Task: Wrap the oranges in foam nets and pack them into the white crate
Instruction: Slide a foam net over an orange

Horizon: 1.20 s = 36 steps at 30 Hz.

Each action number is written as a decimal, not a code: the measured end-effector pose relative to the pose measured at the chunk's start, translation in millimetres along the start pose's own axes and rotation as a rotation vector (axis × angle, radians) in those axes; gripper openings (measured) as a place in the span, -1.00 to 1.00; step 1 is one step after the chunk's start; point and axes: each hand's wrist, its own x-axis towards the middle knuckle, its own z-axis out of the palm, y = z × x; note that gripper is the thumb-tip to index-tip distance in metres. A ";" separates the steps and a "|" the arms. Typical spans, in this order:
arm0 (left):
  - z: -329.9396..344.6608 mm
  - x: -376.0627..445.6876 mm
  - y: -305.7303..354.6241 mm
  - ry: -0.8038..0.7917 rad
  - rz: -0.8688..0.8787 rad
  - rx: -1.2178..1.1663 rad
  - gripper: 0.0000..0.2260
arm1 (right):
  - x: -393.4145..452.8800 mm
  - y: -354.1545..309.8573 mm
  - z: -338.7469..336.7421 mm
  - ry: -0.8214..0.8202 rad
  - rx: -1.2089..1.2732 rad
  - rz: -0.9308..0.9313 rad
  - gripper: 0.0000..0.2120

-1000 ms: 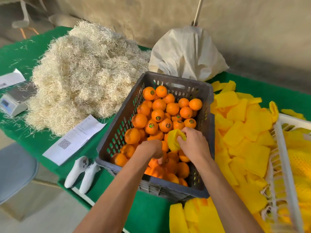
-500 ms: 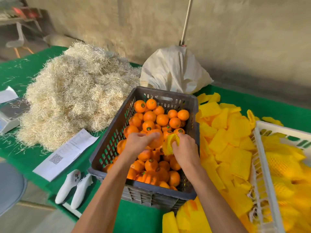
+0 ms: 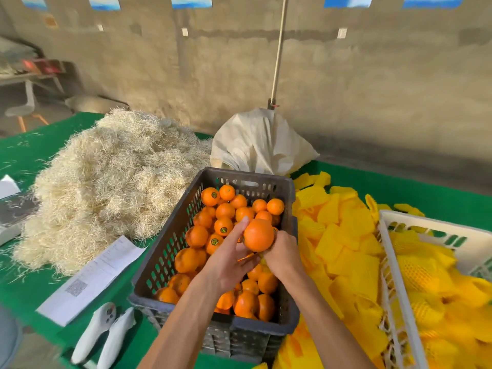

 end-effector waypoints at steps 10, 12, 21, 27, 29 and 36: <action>-13.5 4.4 -8.7 0.302 0.233 0.386 -0.39 | 1.4 8.3 -12.5 0.068 0.034 -0.227 -0.75; -10.0 6.1 -7.7 0.325 0.297 0.641 -0.40 | -0.7 5.1 -12.9 0.118 0.005 -0.319 -0.77; 10.5 23.4 11.2 0.637 0.364 0.948 -0.41 | -15.5 -0.8 -16.3 0.192 0.045 -0.426 -0.77; 26.7 25.7 1.9 0.387 0.210 0.382 -0.90 | -16.9 15.9 -17.0 0.194 -0.101 -0.145 -0.68; 35.0 27.2 4.2 0.272 0.100 0.305 -0.89 | -15.7 24.6 -20.4 0.144 -0.056 -0.082 -0.63; 62.9 28.7 -8.3 -0.174 0.152 0.376 -0.72 | -19.0 45.5 -63.8 0.281 -0.037 -0.010 -0.63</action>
